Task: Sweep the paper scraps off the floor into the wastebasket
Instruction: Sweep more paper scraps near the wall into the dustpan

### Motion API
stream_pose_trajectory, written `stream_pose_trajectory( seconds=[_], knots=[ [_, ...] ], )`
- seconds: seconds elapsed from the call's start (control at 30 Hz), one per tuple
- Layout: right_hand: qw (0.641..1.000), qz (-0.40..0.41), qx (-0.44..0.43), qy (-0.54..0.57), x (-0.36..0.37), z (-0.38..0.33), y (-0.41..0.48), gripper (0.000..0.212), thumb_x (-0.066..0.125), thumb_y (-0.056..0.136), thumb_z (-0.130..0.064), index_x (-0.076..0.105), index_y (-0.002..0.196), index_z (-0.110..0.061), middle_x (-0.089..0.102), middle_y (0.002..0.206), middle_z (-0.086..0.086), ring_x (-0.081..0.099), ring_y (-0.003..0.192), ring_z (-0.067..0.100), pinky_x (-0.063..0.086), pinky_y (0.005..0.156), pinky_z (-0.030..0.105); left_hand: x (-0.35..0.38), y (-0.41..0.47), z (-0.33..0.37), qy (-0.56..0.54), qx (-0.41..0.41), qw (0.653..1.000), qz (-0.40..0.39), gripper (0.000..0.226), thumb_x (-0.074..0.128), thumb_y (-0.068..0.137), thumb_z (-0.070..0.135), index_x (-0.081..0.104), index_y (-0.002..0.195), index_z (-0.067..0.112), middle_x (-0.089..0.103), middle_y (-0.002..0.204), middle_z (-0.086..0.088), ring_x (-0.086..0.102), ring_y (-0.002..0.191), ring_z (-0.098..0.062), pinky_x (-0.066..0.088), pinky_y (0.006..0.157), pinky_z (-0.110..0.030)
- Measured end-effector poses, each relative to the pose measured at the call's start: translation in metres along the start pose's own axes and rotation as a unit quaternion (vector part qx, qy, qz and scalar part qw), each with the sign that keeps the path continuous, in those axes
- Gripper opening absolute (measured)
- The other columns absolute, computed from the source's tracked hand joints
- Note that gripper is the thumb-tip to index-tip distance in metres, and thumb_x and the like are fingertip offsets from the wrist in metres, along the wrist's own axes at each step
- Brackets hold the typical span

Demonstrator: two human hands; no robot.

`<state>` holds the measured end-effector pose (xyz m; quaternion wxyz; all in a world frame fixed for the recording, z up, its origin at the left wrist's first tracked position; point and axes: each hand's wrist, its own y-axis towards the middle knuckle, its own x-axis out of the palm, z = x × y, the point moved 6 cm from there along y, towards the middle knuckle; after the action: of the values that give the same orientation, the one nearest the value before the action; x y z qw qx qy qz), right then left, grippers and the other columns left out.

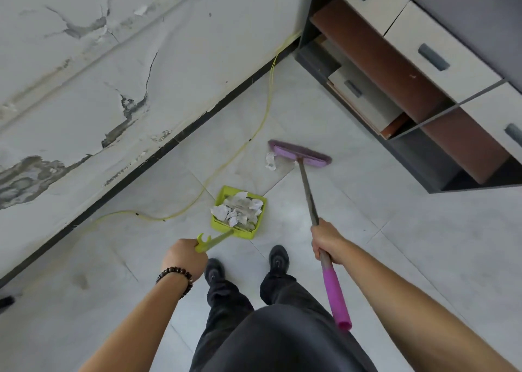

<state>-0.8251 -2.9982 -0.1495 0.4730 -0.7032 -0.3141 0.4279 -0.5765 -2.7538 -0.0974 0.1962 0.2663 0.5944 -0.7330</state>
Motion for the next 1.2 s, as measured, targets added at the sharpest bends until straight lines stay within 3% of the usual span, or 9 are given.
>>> stream_pose_trajectory(
  seconds=[0.4,0.6,0.7,0.77,0.87,1.0,1.07,1.13,1.2],
  knots=[
    [0.999,-0.022,-0.004,0.041,0.011,0.039,-0.101,0.029,0.042,0.091,-0.009,0.056,0.116,-0.006,0.038,0.045,0.003,0.030,0.037,0.014,0.025,0.039,0.017,-0.061,0.022,-0.014,0.065,0.072,0.994,-0.050,0.016,0.048,0.082,0.007,0.049,0.066,0.009,0.048,0.062,-0.004,0.045,0.052,-0.022,0.036,0.048,-0.021],
    [0.990,0.014,0.005,0.139,0.024,0.028,-0.104,0.043,0.041,0.096,-0.014,0.040,0.138,-0.009,0.035,0.048,0.001,0.028,0.038,0.009,0.023,0.037,0.013,-0.076,0.033,-0.029,0.243,0.137,0.959,-0.042,0.014,0.049,0.081,0.014,0.061,0.088,0.015,0.062,0.093,-0.003,0.059,0.084,-0.024,0.045,0.065,-0.025],
    [0.988,0.025,-0.006,0.151,0.039,0.009,-0.084,0.028,0.039,0.096,-0.014,0.057,0.118,-0.014,0.038,0.045,0.002,0.031,0.034,0.011,0.028,0.035,0.015,-0.075,0.040,-0.041,0.258,0.140,0.955,-0.036,0.017,0.049,0.082,0.013,0.064,0.090,0.014,0.065,0.100,-0.005,0.059,0.084,-0.023,0.046,0.064,-0.025],
    [0.992,0.018,-0.017,0.127,0.061,0.000,-0.072,0.018,0.037,0.094,-0.013,0.051,0.104,-0.010,0.043,0.042,0.005,0.036,0.035,0.015,0.032,0.038,0.020,-0.074,0.046,-0.056,0.246,0.129,0.960,-0.035,0.021,0.048,0.080,0.013,0.065,0.092,0.016,0.064,0.093,-0.004,0.060,0.080,-0.022,0.041,0.054,-0.023],
    [0.997,-0.012,-0.011,0.073,0.108,0.003,-0.071,0.019,0.036,0.089,-0.006,0.051,0.101,-0.003,0.051,0.045,0.010,0.045,0.037,0.020,0.040,0.042,0.025,-0.073,0.057,-0.082,0.227,0.108,0.967,-0.030,0.042,0.047,0.075,0.015,0.066,0.112,0.023,0.068,0.103,-0.004,0.059,0.077,-0.022,0.038,0.047,-0.021],
    [0.997,-0.065,0.021,0.018,0.170,0.026,-0.102,0.036,0.036,0.082,0.006,0.049,0.113,-0.005,0.050,0.060,0.016,0.047,0.044,0.023,0.042,0.043,0.027,-0.076,0.061,-0.082,0.226,0.113,0.967,-0.028,0.043,0.047,0.074,0.017,0.066,0.113,0.019,0.068,0.108,-0.004,0.060,0.080,-0.022,0.040,0.052,-0.022],
    [0.993,-0.100,0.049,0.041,0.179,0.036,-0.123,0.026,0.036,0.087,-0.003,0.048,0.110,-0.008,0.048,0.053,0.012,0.045,0.039,0.020,0.037,0.036,0.022,-0.075,0.058,-0.073,0.229,0.118,0.966,-0.029,0.038,0.049,0.077,0.017,0.066,0.110,0.017,0.068,0.105,-0.004,0.065,0.088,-0.024,0.041,0.054,-0.023],
    [0.976,-0.154,0.101,0.114,0.169,0.041,-0.139,0.014,0.037,0.092,-0.015,0.048,0.084,-0.011,0.039,0.043,0.002,0.038,0.030,0.012,0.030,0.030,0.019,-0.075,0.055,-0.067,0.237,0.123,0.963,-0.031,0.033,0.049,0.077,0.015,0.066,0.106,0.016,0.065,0.095,-0.004,0.063,0.082,-0.024,0.042,0.053,-0.023],
    [0.953,-0.182,0.150,0.191,0.142,0.042,-0.150,0.028,0.045,0.097,-0.026,0.044,0.070,-0.018,0.035,0.043,-0.006,0.035,0.028,0.004,0.028,0.026,0.015,-0.077,0.052,-0.068,0.242,0.124,0.962,-0.027,0.032,0.048,0.076,0.012,0.066,0.102,0.016,0.066,0.096,-0.004,0.060,0.079,-0.024,0.045,0.058,-0.024]
  ],
)
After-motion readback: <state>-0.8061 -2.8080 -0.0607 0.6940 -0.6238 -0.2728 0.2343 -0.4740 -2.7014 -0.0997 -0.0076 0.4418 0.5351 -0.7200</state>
